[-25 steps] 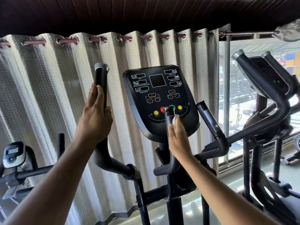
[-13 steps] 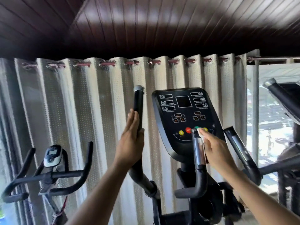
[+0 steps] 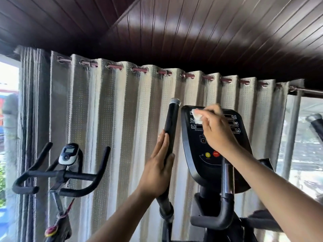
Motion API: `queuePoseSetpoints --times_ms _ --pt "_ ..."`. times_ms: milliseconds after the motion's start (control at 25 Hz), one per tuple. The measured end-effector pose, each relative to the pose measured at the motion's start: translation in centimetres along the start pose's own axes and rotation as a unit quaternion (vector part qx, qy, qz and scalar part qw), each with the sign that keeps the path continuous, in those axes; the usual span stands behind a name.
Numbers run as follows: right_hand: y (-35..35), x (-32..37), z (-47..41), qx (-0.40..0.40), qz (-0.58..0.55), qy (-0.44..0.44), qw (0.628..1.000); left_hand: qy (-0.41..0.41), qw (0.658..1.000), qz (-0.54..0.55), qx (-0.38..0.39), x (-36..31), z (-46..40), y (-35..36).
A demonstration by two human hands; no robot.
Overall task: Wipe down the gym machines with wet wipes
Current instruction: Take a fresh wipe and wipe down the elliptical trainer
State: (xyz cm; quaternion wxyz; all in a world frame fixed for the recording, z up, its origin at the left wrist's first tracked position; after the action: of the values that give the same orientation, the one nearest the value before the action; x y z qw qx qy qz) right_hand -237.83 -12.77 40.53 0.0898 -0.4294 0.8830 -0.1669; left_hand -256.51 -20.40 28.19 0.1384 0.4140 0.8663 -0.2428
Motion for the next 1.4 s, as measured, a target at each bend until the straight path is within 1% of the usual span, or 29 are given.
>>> queuePoseSetpoints --times_ms 160,240,320,440,520,600,680,760,800,840,920,1000,1080,1200,1240,1320,1400 --pt "1.1 2.4 -3.8 0.013 0.033 -0.019 0.999 0.014 1.000 0.027 -0.005 0.6 0.4 0.1" --pt "2.3 2.8 -6.0 0.033 0.048 -0.031 0.998 0.030 0.999 0.041 0.001 0.6 0.6 0.1" --pt "3.8 3.3 -7.6 0.076 0.070 -0.032 0.994 0.043 0.998 0.051 0.014 0.7 0.7 0.0" --pt "5.0 4.0 -8.4 0.125 0.139 -0.028 0.982 0.043 0.995 0.076 0.038 0.7 0.7 -0.1" --pt "5.0 4.6 -8.9 0.155 0.145 -0.002 0.977 0.045 0.994 0.093 0.033 0.7 0.8 -0.1" --pt "5.0 5.8 -8.9 0.184 0.155 0.002 0.971 0.043 0.993 0.105 0.031 0.7 0.9 -0.2" --pt "4.8 6.7 -7.8 0.243 0.182 -0.021 0.953 0.040 0.991 0.121 0.032 0.6 1.2 0.0" --pt "4.1 7.4 -6.0 0.293 0.167 -0.037 0.941 0.039 0.990 0.131 0.033 0.7 1.4 0.0" --pt "3.6 7.6 -5.6 0.304 0.155 -0.039 0.939 0.040 0.990 0.135 0.026 0.7 1.5 0.0" --pt "3.2 7.3 -5.8 0.296 0.153 -0.043 0.942 0.040 0.989 0.138 0.021 0.7 1.6 0.0" --pt "3.3 6.4 -7.4 0.252 0.193 -0.043 0.947 0.034 0.989 0.141 0.028 0.7 1.7 0.1" --pt "4.5 5.8 -9.4 0.213 0.226 -0.016 0.950 0.031 0.988 0.147 0.042 0.9 1.9 0.0" --pt "5.5 6.3 -9.8 0.218 0.230 -0.026 0.948 0.041 0.986 0.150 0.064 1.1 1.9 -0.4" --pt "4.9 8.0 -6.4 0.292 0.198 -0.088 0.932 0.060 0.978 0.160 0.119 1.8 1.8 -1.5" --pt "4.3 8.4 -4.9 0.306 0.176 -0.096 0.931 0.066 0.975 0.164 0.136 2.4 1.8 -2.1" --pt "2.6 8.9 -2.7 0.302 0.108 -0.076 0.944 0.095 0.973 0.154 0.145 4.0 2.2 -3.5" --pt "1.0 8.2 -2.1 0.269 0.069 -0.030 0.960 0.141 0.977 0.116 0.108 5.5 2.0 -5.1"
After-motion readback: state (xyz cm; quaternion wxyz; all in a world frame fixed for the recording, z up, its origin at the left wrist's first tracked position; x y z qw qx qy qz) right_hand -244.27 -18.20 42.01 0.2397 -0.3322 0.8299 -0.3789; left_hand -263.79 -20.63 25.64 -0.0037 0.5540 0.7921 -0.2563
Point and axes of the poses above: each hand's wrist, its own z-axis away from the middle knuckle, its own y-axis out of the palm, x = y × z, the point moved 2 cm from there along -z, towards the middle knuckle
